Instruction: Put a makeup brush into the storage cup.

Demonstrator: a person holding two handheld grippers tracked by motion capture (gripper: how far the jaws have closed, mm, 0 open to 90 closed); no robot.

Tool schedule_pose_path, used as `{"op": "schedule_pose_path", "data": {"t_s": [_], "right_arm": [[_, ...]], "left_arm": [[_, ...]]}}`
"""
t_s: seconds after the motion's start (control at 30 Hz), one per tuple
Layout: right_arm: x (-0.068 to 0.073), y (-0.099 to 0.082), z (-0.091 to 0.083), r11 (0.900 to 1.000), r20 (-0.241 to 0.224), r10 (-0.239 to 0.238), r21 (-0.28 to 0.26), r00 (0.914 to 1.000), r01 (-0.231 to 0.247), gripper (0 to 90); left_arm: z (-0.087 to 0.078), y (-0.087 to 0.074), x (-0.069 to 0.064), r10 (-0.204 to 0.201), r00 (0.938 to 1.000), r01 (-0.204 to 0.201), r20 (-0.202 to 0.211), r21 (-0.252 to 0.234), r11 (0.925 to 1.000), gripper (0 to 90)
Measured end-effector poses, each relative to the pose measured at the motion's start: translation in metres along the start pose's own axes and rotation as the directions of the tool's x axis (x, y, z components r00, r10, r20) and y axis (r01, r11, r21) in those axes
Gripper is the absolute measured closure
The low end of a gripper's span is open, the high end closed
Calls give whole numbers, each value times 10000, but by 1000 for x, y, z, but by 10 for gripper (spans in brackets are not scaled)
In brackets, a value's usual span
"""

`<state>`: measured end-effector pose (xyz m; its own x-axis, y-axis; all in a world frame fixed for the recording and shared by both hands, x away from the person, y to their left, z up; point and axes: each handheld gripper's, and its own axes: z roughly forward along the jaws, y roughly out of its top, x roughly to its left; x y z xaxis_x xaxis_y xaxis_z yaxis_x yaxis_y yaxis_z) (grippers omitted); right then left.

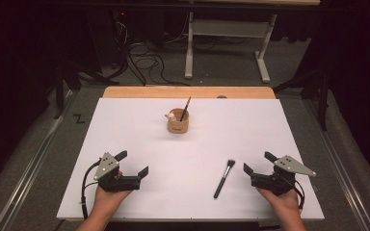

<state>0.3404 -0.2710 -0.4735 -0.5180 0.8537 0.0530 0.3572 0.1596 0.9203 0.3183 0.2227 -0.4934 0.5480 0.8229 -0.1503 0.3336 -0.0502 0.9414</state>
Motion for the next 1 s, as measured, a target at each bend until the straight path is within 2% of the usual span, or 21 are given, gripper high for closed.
{"op": "schedule_pose_path", "data": {"t_s": [0.13, 0.3, 0.47, 0.57, 0.67, 0.8, 0.87, 1.0], "right_arm": [[-4, 0, -2, 9999, 153, 84, -98, 9998, -82, 72], [-3, 2, -2, 10000, 352, 16, -37, 9994, -15, 72], [-5, 3, -2, 10000, 539, 31, 28, 9985, -33, 76], [-9, 2, 0, 9993, 762, 157, 333, 9970, -183, 75], [-12, 2, 0, 9979, 872, 244, 580, 9959, -295, 63], [-10, 4, 0, 9953, 992, -22, 962, 9951, -74, 53], [-8, 5, 0, 9919, 1011, -279, 1264, 9945, 150, 48], [-7, 6, 0, 9832, 990, -401, 1810, 9943, 217, 40]], "left_arm": [[1, -1, 4, -110, 9999, 110, 23, 48, 9999, 8], [1, 0, 7, 80, 10000, -80, 29, 20, 10000, 16], [1, 2, 11, 172, 9999, -172, -4, 202, 9996, 40], [0, 2, 13, 365, 9993, -369, 123, 256, 9990, 48], [1, 1, 15, 313, 9991, -321, 284, 264, 9991, 49], [0, 2, 16, 418, 9990, -423, 134, 345, 9985, 54], [-2, 2, 16, 541, 9985, -542, 37, 337, 9980, 70], [-2, 2, 16, 609, 9981, -612, 99, 369, 9974, 70]]}}
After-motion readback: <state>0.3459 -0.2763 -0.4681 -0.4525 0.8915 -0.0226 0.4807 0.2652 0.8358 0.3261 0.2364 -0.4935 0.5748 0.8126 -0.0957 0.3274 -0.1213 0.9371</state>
